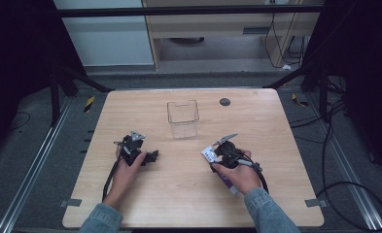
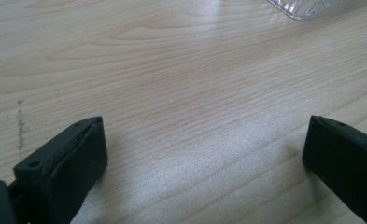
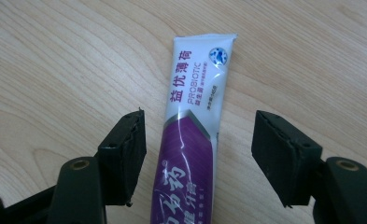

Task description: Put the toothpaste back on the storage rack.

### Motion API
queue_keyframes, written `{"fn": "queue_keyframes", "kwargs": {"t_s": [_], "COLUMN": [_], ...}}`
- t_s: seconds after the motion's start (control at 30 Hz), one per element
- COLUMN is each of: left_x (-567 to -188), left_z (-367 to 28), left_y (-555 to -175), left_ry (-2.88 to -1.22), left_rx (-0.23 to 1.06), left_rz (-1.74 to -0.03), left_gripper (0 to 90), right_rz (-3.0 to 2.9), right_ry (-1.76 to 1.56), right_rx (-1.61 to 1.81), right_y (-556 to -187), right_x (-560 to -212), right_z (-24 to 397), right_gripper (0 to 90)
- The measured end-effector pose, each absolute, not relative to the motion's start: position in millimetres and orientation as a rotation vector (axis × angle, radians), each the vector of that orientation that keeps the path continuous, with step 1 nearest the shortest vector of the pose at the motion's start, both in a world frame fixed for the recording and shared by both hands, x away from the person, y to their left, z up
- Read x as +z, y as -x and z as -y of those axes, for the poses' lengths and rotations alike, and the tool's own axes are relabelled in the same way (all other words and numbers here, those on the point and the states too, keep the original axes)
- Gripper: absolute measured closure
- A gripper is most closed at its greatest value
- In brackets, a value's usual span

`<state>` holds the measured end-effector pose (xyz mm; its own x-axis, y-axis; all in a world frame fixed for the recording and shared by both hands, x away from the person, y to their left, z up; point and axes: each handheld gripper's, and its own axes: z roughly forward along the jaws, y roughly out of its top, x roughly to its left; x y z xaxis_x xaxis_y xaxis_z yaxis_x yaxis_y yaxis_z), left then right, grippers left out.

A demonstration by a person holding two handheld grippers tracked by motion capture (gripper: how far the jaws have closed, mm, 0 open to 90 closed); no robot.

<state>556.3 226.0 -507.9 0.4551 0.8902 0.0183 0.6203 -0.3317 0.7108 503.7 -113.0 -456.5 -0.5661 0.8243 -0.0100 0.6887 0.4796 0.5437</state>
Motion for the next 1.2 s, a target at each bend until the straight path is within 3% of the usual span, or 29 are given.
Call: {"fn": "queue_keyframes", "kwargs": {"t_s": [0.37,1.2], "left_x": [-507.9,-508.1], "left_z": [-226.0,-225.9], "left_y": [-556.6,-556.9], "left_ry": [-2.070,-2.067], "left_rx": [0.546,0.545], "left_rz": [-1.255,-1.254], "left_gripper": [0.0,0.0], "right_rz": [-2.490,-2.524], "right_ry": [-1.295,-1.316], "right_rx": [0.694,0.617], "right_y": [-508.3,-518.3], "right_x": [-463.4,-477.0], "right_z": [107.6,99.5], "right_gripper": [35.4,54.3]}}
